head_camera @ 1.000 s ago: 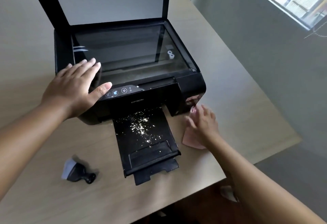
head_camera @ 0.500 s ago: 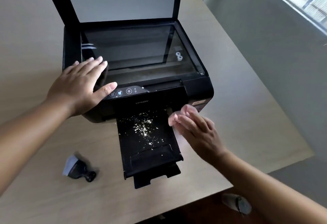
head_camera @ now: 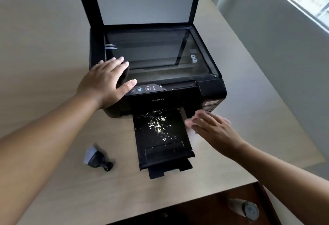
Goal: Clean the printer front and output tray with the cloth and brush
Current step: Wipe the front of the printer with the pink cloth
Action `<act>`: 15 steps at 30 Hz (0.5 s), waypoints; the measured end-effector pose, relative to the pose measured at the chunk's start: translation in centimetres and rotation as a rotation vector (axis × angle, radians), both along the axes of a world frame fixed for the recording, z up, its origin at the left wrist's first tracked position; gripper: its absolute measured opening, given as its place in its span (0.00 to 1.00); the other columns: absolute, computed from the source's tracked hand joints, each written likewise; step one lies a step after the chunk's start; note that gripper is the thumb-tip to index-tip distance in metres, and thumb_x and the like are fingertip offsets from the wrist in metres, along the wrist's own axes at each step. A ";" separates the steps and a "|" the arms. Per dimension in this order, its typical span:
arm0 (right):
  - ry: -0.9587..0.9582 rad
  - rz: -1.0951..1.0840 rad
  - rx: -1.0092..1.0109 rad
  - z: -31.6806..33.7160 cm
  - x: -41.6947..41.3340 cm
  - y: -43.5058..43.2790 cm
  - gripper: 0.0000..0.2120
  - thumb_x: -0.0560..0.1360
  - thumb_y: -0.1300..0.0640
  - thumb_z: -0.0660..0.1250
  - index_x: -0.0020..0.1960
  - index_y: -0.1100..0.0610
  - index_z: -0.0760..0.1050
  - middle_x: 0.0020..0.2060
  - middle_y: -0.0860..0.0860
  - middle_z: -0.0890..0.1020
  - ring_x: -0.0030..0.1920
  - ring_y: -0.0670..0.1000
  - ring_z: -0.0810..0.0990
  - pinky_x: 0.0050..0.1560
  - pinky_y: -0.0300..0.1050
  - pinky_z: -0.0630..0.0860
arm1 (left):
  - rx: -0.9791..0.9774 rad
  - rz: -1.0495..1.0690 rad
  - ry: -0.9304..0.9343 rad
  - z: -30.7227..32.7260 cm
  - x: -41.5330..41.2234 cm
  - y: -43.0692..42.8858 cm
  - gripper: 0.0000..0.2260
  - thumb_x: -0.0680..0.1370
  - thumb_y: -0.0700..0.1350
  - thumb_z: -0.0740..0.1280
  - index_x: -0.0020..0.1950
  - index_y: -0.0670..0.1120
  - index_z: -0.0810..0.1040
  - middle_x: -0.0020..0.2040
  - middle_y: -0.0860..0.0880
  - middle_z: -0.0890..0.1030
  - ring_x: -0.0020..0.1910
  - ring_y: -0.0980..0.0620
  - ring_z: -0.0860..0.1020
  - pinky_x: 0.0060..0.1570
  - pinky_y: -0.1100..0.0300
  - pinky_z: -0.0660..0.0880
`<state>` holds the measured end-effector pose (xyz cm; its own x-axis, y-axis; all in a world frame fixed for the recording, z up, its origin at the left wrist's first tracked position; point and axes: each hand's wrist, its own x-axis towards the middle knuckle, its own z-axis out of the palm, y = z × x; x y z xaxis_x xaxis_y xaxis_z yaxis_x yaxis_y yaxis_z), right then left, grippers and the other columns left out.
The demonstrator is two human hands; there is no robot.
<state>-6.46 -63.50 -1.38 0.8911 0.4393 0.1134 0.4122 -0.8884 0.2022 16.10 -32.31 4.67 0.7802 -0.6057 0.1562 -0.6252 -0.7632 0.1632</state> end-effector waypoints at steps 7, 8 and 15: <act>-0.078 0.029 0.346 4.0 2.8 12.2 0.17 0.78 0.57 0.61 0.65 0.56 0.75 0.63 0.52 0.77 0.66 0.56 0.73 0.62 0.54 0.74 | -0.317 0.064 -0.066 -0.3 -6.9 6.7 0.27 0.78 0.54 0.60 0.74 0.41 0.66 0.74 0.41 0.66 0.75 0.41 0.61 0.73 0.44 0.58; -0.067 0.038 0.405 3.7 3.4 14.4 0.16 0.77 0.56 0.62 0.65 0.56 0.75 0.62 0.51 0.77 0.65 0.55 0.73 0.62 0.53 0.73 | -0.324 0.089 -0.058 -0.9 -7.9 8.4 0.27 0.78 0.54 0.61 0.73 0.40 0.66 0.73 0.41 0.67 0.74 0.40 0.62 0.73 0.46 0.59; 0.071 0.076 0.613 1.6 9.2 28.6 0.18 0.77 0.52 0.58 0.65 0.54 0.74 0.60 0.51 0.76 0.65 0.56 0.72 0.62 0.53 0.73 | -0.024 0.330 0.133 -7.0 -13.0 23.1 0.29 0.77 0.59 0.54 0.73 0.43 0.68 0.72 0.44 0.71 0.71 0.43 0.67 0.71 0.52 0.61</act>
<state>2.74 -34.90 0.17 0.8747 0.3756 0.3064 0.4725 -0.8017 -0.3660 3.11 -9.16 -2.32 0.9476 -0.3153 0.0511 -0.3179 -0.9153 0.2475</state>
